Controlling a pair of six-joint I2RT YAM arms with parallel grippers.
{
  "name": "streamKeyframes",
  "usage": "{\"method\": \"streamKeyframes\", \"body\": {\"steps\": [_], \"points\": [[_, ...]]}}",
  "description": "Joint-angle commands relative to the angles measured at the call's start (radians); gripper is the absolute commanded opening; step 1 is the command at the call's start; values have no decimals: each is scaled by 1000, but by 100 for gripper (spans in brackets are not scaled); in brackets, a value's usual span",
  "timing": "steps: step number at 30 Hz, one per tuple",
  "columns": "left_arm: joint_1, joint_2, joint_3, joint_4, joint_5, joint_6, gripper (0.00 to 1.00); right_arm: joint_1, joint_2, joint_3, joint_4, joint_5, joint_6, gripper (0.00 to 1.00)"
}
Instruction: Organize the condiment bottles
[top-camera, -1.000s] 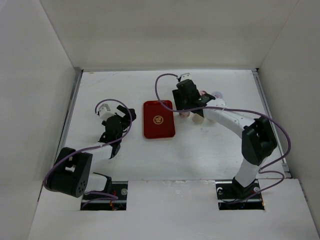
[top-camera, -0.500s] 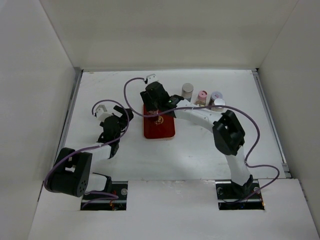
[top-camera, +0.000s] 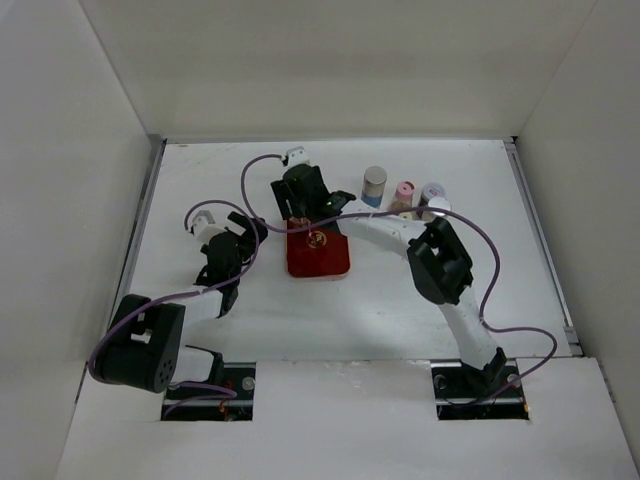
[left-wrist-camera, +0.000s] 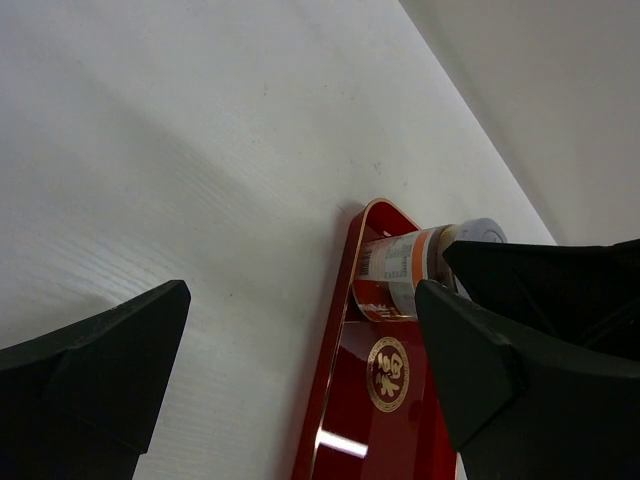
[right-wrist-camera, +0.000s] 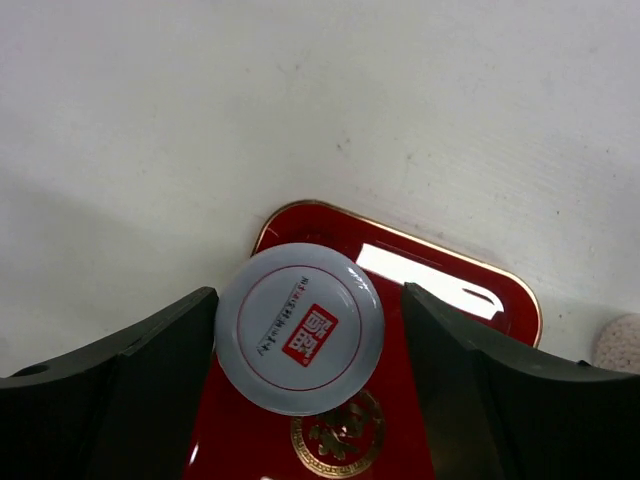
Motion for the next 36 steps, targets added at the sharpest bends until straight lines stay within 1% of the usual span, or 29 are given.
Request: {"method": "streamKeyframes", "body": {"steps": [1, 4, 8, 11, 14, 16, 20, 25, 29, 31, 33, 36], "points": [[5, 6, -3, 56, 12, -9, 100, 19, -75, 9, 127, 51, 2, 82], [5, 11, -1, 56, 16, -9, 100, 19, -175, -69, 144, 54, 6, 85], [5, 14, 0, 56, 21, -9, 100, 7, -380, -263, 202, 85, 16, 84], [5, 22, 5, 56, 26, -9, 100, -44, -508, -411, 210, 145, 16, 78], [5, 28, 8, 57, 33, -9, 100, -118, -569, -512, 205, 200, 20, 78], [5, 29, 8, 59, 33, -11, 100, -168, -574, -522, 199, 208, 5, 84], [5, 26, 6, 59, 33, -11, 100, -245, -534, -470, 194, 182, -4, 97], [7, 31, 8, 59, 35, -11, 100, -297, -425, -359, 128, 64, 8, 98], [7, 42, 13, 59, 46, -11, 100, -293, -376, -334, 118, 41, 8, 98], [7, 45, 16, 59, 50, -11, 100, -297, -352, -325, 119, 44, 11, 97], [7, 46, 16, 59, 52, -11, 100, -305, -336, -319, 122, 47, 13, 94], [7, 46, 16, 59, 52, -11, 100, -313, -319, -308, 128, 50, 13, 78]]}}
